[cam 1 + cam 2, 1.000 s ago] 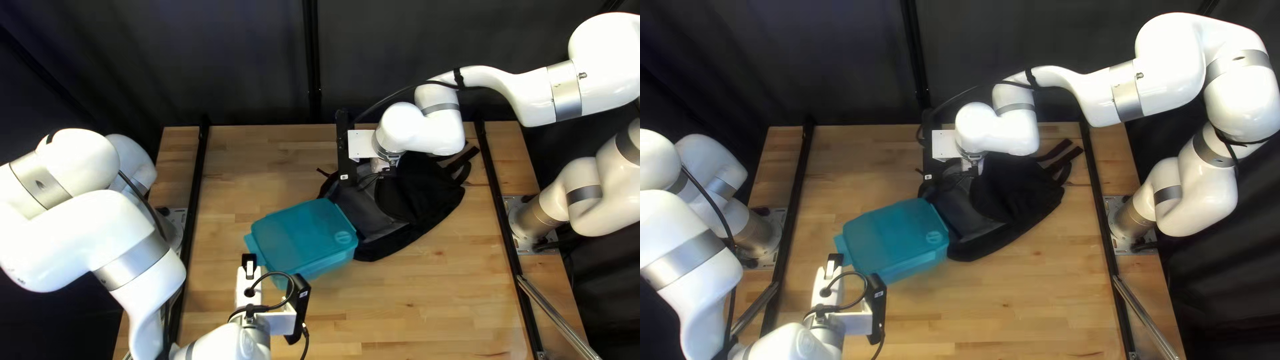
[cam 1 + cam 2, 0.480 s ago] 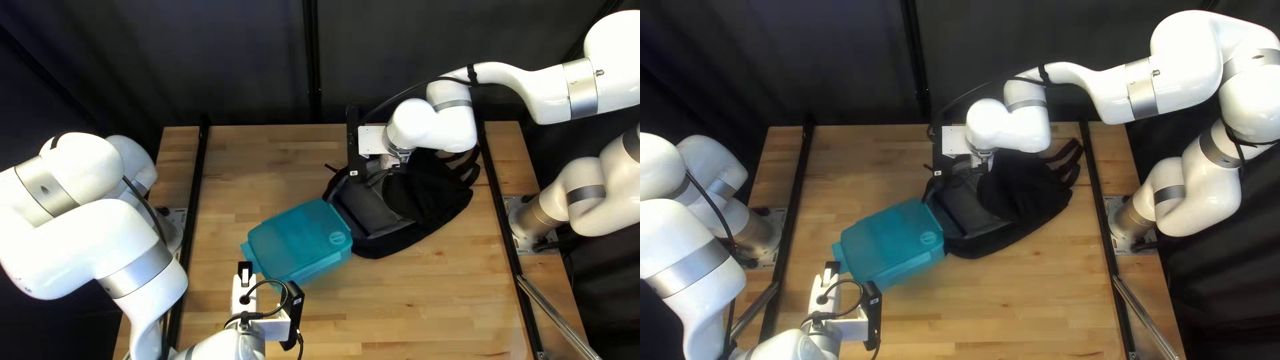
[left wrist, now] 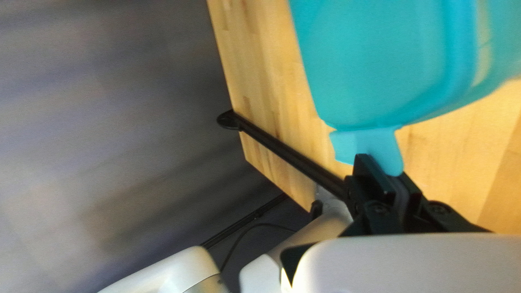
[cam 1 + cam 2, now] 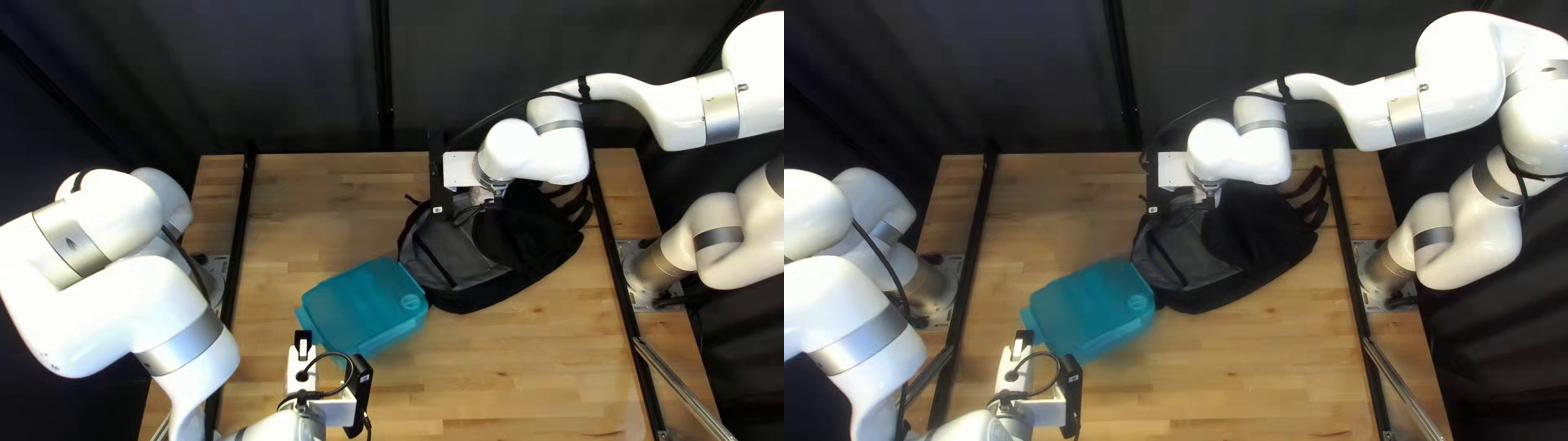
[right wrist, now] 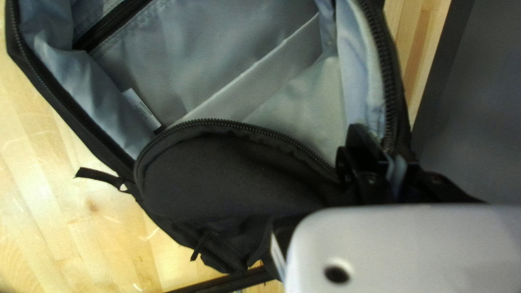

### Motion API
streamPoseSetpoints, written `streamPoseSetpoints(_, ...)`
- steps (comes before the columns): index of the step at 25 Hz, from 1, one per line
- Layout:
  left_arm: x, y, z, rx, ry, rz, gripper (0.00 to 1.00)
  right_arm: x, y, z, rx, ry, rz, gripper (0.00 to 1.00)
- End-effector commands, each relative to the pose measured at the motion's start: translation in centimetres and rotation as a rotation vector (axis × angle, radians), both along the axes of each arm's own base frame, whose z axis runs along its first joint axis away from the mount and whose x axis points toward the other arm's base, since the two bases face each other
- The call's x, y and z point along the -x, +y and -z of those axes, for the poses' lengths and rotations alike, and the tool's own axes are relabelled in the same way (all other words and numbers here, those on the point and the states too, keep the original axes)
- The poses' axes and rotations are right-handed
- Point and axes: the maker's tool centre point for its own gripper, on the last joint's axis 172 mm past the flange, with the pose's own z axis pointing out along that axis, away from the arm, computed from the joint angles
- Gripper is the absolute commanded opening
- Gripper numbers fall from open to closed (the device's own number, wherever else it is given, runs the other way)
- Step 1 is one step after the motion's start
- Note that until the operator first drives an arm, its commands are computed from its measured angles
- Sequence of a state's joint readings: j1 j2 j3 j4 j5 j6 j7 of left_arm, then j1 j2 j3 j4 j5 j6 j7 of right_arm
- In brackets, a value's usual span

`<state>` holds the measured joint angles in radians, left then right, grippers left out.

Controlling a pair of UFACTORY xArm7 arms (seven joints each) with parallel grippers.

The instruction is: Remove a lunch box from a kids backpack

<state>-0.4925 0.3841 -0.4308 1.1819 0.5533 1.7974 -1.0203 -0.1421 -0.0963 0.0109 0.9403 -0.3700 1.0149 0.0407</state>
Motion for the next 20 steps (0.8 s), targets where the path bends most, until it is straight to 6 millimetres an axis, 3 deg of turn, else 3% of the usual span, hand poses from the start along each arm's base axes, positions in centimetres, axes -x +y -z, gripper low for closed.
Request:
streamPoseSetpoints(1, -0.3, -1.3, -1.2, 0.005, 0.002, 0.012, 1.0, 0.1, 0.0, 0.0, 0.002, 0.0, 0.0, 0.0)
streamPoseSetpoints(8, 1.0, -1.2, -3.5, 0.138, 0.0, 0.001, 1.0, -0.3, 0.0, 0.7, -0.001, -0.002, -0.004, 0.0)
streamPoseSetpoints(16, 3.2, 2.9, -6.7, 0.343, -0.076, -0.091, 1.0, 0.2, -0.2, 0.0, 0.003, -0.006, -0.006, 0.0)
streamPoseSetpoints(20, 3.9, 5.6, -9.9, 0.457, -0.126, -0.161, 1.0, 0.4, -0.6, -0.6, 0.009, -0.003, -0.006, 0.0)
